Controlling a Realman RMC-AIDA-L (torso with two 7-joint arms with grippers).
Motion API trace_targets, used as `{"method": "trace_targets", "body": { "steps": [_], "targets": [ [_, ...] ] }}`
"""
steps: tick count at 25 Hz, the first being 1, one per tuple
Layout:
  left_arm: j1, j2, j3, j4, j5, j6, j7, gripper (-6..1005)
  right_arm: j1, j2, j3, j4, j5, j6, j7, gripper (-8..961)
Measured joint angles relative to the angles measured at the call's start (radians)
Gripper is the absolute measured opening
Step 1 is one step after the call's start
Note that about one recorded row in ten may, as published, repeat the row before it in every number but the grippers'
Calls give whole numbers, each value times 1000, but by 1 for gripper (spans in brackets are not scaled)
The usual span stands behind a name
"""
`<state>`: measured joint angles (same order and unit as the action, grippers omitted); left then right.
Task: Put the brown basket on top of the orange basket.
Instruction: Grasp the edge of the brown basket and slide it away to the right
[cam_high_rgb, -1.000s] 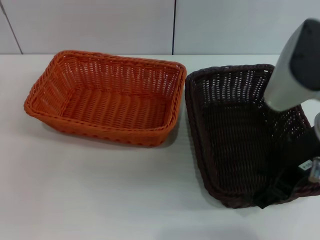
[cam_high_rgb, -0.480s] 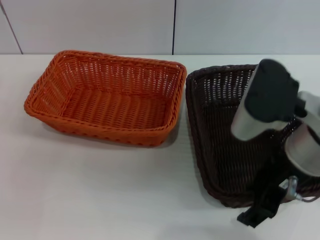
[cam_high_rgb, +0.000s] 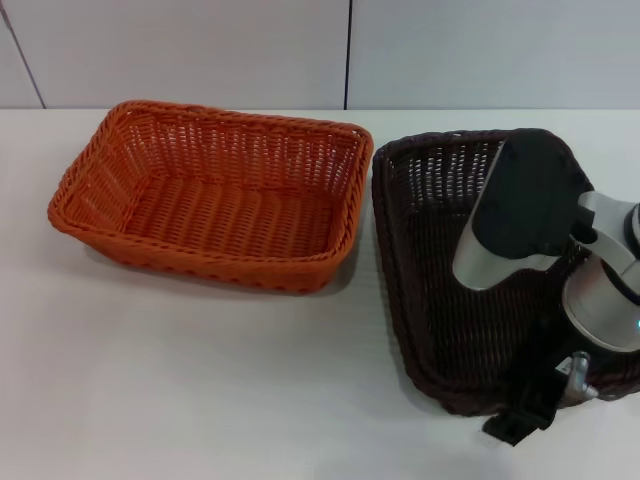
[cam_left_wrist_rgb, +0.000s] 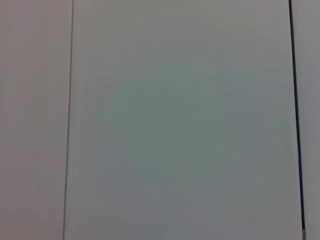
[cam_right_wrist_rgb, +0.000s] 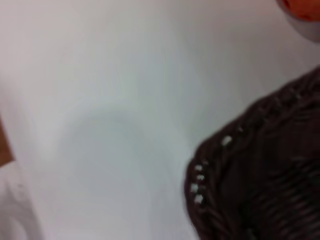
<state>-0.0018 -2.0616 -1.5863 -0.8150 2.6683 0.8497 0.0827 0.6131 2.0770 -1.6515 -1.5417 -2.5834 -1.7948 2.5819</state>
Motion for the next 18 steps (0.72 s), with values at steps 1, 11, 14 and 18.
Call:
{"method": "trace_targets", "body": {
  "steps": [1, 11, 14, 18],
  "targets": [
    [-1, 0, 0, 2, 0, 0, 0, 786, 0, 0, -7, 4, -11, 7, 0, 666],
    [-5, 1, 1, 6, 2, -2, 0, 786, -10, 0, -20, -84, -22, 32, -20, 523],
    [-5, 1, 1, 6, 2, -1, 0, 786, -12, 0, -27, -95, -20, 30, -26, 451],
    [-5, 2, 0, 8, 2, -1, 0, 786, -11, 1, -39, -93, -19, 32, -26, 290]
  ]
}}
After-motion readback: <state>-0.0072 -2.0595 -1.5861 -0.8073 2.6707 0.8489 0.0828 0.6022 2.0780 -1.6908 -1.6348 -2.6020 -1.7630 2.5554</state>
